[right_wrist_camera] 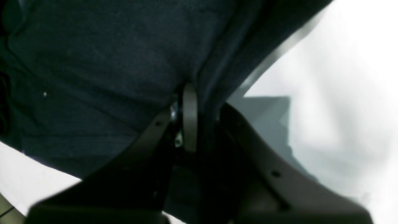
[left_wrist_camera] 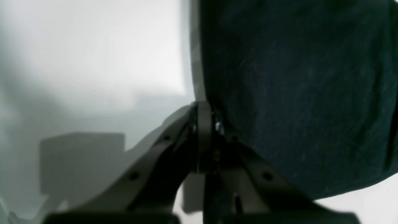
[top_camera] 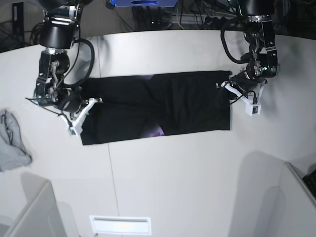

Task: Fold the T-shirt properly
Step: 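Grasp both ends of the shortened strip with both grippers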

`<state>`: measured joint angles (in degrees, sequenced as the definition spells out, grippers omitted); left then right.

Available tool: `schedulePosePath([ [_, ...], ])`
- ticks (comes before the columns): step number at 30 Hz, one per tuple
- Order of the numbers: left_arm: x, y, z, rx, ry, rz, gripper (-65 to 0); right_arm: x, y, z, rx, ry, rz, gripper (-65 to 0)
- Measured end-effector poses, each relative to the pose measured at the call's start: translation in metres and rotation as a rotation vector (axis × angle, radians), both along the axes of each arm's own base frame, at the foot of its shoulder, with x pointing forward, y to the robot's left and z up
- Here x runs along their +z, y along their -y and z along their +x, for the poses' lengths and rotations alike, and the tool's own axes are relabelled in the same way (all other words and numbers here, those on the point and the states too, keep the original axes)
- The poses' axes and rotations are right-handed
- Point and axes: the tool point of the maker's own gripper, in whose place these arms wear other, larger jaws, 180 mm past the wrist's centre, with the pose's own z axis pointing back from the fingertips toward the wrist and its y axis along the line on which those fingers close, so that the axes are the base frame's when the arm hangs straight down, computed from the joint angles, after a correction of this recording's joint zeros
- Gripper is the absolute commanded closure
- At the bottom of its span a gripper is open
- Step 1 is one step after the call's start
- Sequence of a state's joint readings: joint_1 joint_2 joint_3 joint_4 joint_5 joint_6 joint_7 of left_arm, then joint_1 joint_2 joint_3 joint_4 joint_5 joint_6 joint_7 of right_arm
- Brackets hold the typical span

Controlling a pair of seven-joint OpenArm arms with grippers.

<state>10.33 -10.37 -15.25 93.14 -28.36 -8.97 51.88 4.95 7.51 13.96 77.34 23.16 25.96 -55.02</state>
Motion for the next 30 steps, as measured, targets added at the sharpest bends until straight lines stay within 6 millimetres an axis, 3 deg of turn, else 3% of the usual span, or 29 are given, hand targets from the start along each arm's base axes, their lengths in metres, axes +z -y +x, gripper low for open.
schedulePosePath([
  [6,0.002,-0.004,0.000,0.005,0.003,0.008,0.0,0.008,0.008,-0.013,0.028,-0.007,-0.089,0.0],
  [11,0.000,-0.005,0.001,0.009,0.001,0.005,0.0,0.025,0.010,-0.010,0.038,0.027,-0.122,0.0],
  [18,-0.004,-0.017,0.023,0.016,0.006,0.092,0.0,0.036,0.009,-0.006,0.046,0.058,-0.133,0.0],
  [24,-0.006,0.006,0.030,0.021,0.022,0.059,0.0,0.038,0.008,-0.006,0.046,0.063,-0.135,0.0],
  [30,-0.009,0.046,0.033,-0.086,0.027,0.041,0.0,0.054,-0.019,-0.008,0.119,0.097,-0.149,0.0],
])
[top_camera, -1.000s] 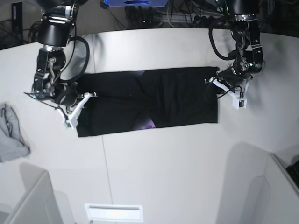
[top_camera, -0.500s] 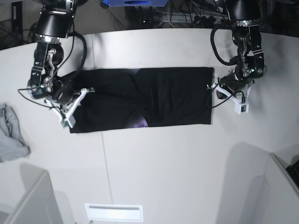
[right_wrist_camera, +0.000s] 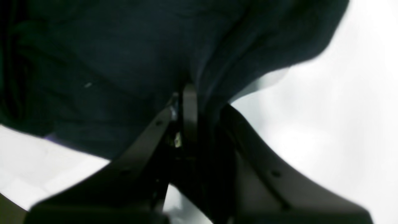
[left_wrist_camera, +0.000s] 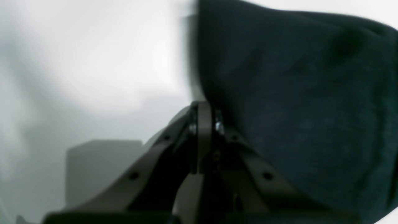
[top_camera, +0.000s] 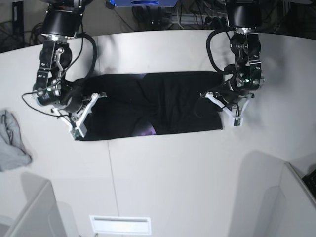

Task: Fold the T-shirt properly
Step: 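Grasp both ends of the shortened strip with both grippers, then fold the strip end with the right gripper toward the left gripper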

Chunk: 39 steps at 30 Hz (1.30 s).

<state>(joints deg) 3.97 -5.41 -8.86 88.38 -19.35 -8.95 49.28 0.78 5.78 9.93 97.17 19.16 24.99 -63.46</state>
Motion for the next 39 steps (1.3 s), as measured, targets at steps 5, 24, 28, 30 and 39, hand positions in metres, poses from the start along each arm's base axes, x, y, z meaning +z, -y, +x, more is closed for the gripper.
schedulePosePath([
  [5,0.001,0.014,0.004,-0.022,-0.003,-0.017,0.0,0.021,-0.035,0.006,0.016,0.051,0.045,0.0],
  [24,0.000,0.013,0.014,-0.019,0.000,-0.025,0.0,0.061,-0.144,0.004,0.169,0.123,0.177,0.0],
  [28,0.000,0.007,0.013,-0.018,-0.003,-0.012,0.0,0.066,-0.163,0.001,0.177,0.115,0.211,0.0],
  [30,0.000,0.007,0.013,-0.017,-0.003,-0.012,0.0,0.068,-0.174,-0.001,0.176,0.110,0.226,0.0],
  [39,0.001,-0.005,0.012,-0.019,-0.001,0.015,0.0,0.073,-0.208,-0.009,0.245,0.100,0.262,0.0],
])
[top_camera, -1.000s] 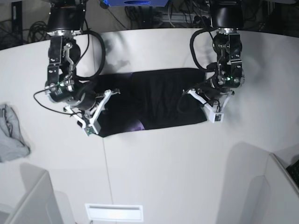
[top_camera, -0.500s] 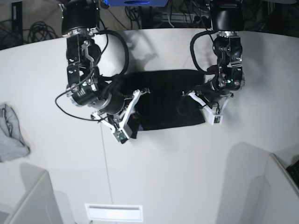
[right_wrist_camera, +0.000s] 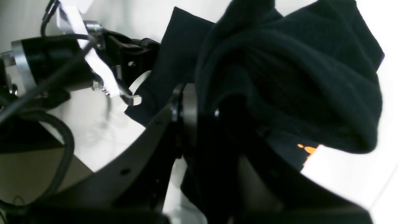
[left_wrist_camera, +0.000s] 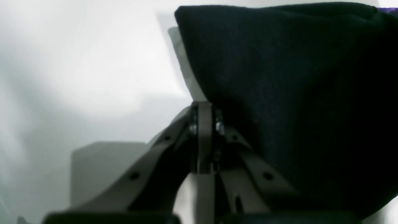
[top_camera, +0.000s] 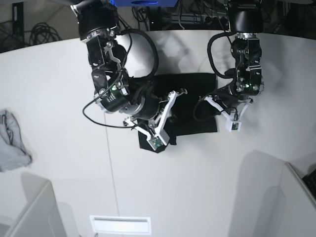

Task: Fold the T-shirt properly
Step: 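Fold the strip end with the right gripper toward the left gripper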

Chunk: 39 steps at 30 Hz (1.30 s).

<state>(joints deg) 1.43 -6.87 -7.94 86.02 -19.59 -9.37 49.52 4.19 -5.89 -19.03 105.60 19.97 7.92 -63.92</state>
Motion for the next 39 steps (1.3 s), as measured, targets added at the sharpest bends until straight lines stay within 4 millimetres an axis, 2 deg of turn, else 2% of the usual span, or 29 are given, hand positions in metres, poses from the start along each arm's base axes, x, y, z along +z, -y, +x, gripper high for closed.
schedulePosePath([
  [3,0.000,-0.004,-0.001,-0.004,-0.002,0.009,0.0,-0.011,-0.001,0.001,-0.001,-0.032,-0.020,0.0],
  [5,0.000,-0.005,-0.001,-0.006,-0.002,0.013,0.0,-0.010,-0.005,0.001,0.012,-0.029,-0.016,0.0],
  [10,0.000,-0.005,-0.001,-0.005,-0.001,0.014,0.0,-0.001,-0.036,-0.010,0.111,-0.002,0.000,0.0],
  [16,0.001,-0.006,0.000,-0.004,-0.001,0.015,0.0,-0.022,-0.054,-0.010,0.079,-0.045,-0.007,0.0],
  [20,0.000,-0.007,-0.001,-0.004,-0.001,0.018,0.0,-0.027,-0.069,-0.017,0.117,-0.044,-0.006,0.0],
  [23,0.000,-0.009,-0.001,-0.004,-0.002,0.022,0.0,-0.028,-0.070,-0.016,0.122,-0.043,-0.012,0.0],
  [29,0.001,-0.026,-0.007,-0.002,-0.004,0.060,0.0,-0.038,-0.070,-0.008,0.111,-0.048,-0.022,0.0],
  [36,0.003,-0.027,-0.011,-0.009,-0.004,0.076,0.0,-0.058,-0.082,-0.002,0.086,-0.184,0.083,0.0],
  [39,0.007,-0.032,-0.029,0.000,-0.026,0.094,0.0,-0.069,-0.080,0.000,0.007,-0.259,0.103,0.0],
])
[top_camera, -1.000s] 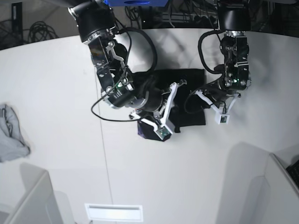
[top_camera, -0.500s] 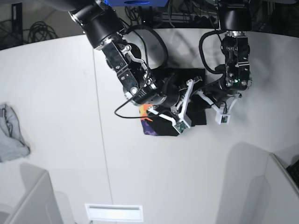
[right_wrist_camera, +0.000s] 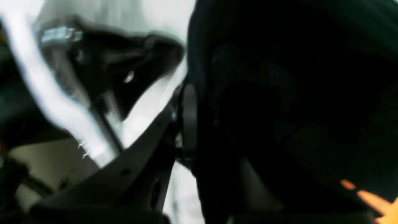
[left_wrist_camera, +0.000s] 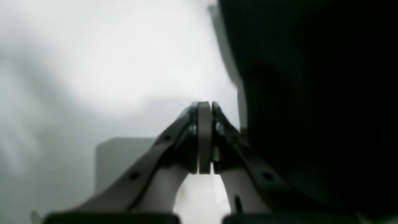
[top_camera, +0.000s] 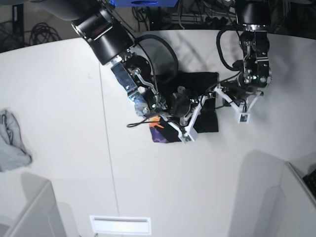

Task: Fold the T-shirt properly
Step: 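Fold the strip end with the right gripper toward the left gripper, then hold the fold with the right gripper and raise the left gripper away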

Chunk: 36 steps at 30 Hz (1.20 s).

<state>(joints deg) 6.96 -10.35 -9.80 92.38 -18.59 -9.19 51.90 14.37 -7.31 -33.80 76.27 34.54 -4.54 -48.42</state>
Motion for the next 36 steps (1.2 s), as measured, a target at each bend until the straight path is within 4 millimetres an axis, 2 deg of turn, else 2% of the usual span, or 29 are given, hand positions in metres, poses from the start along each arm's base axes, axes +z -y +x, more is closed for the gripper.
schedulePosePath([
  [2,0.009,-0.016,-0.014,0.042,0.015,0.017,0.0,-0.003,0.002,0.002,-0.032,-0.009,-0.007,0.0],
  [6,0.041,-0.058,-0.024,0.130,0.096,0.089,0.0,0.002,-0.001,0.005,-0.047,-0.003,0.021,0.0],
  [13,0.050,-0.128,-0.072,0.227,0.046,0.203,0.0,0.002,0.000,0.006,-0.052,-0.004,0.017,0.0],
  [20,0.069,-0.175,-0.100,0.258,0.051,0.282,0.0,0.002,0.001,0.007,-0.056,-0.003,0.018,0.0],
  [22,0.072,-0.181,-0.103,0.275,0.056,0.286,0.0,0.002,0.001,0.007,-0.056,-0.004,0.018,-1.1],
  [25,0.071,-0.180,-0.103,0.270,0.057,0.281,0.0,-0.001,0.004,0.009,-0.095,-0.022,0.006,-20.1],
  [28,0.071,-0.179,-0.103,0.269,0.056,0.280,0.0,-0.004,0.008,0.010,-0.135,-0.043,-0.008,-31.4],
  [31,0.071,-0.179,-0.104,0.269,0.055,0.279,0.0,-0.003,0.008,0.011,-0.140,-0.043,-0.008,-35.9],
  [36,0.071,-0.179,-0.104,0.269,0.056,0.279,0.0,-0.002,0.008,0.011,-0.139,-0.042,-0.007,-36.0],
])
